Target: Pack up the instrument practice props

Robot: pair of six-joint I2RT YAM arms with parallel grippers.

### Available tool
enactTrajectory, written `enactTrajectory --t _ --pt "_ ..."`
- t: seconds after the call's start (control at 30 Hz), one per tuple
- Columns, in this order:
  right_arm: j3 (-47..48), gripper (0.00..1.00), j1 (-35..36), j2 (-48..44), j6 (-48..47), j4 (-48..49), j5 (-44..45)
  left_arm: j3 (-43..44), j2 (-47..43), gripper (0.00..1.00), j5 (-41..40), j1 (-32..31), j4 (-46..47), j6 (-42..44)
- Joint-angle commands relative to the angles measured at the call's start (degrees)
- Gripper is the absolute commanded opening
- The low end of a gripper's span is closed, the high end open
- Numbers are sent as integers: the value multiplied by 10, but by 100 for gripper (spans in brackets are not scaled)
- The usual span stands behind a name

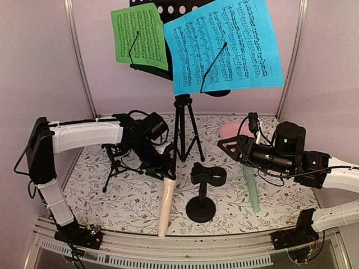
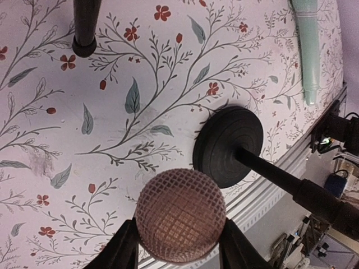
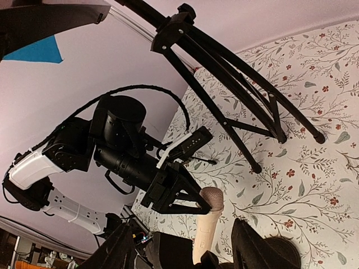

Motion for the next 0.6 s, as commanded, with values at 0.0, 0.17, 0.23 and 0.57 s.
enactTrajectory --t 0.0,0.17,0.23,0.57 --pt "-1 61 -3 -14 6 0 -1 -11 14 24 -31 -2 12 0" --pt "1 61 -2 -20 6 -5 7 -18 22 25 -49 4 21 -8" --pt "3 61 -3 -21 6 -4 10 -22 22 26 -58 9 26 -15" --pt "16 61 -2 -17 8 -20 8 -63 17 37 -35 28 76 -57"
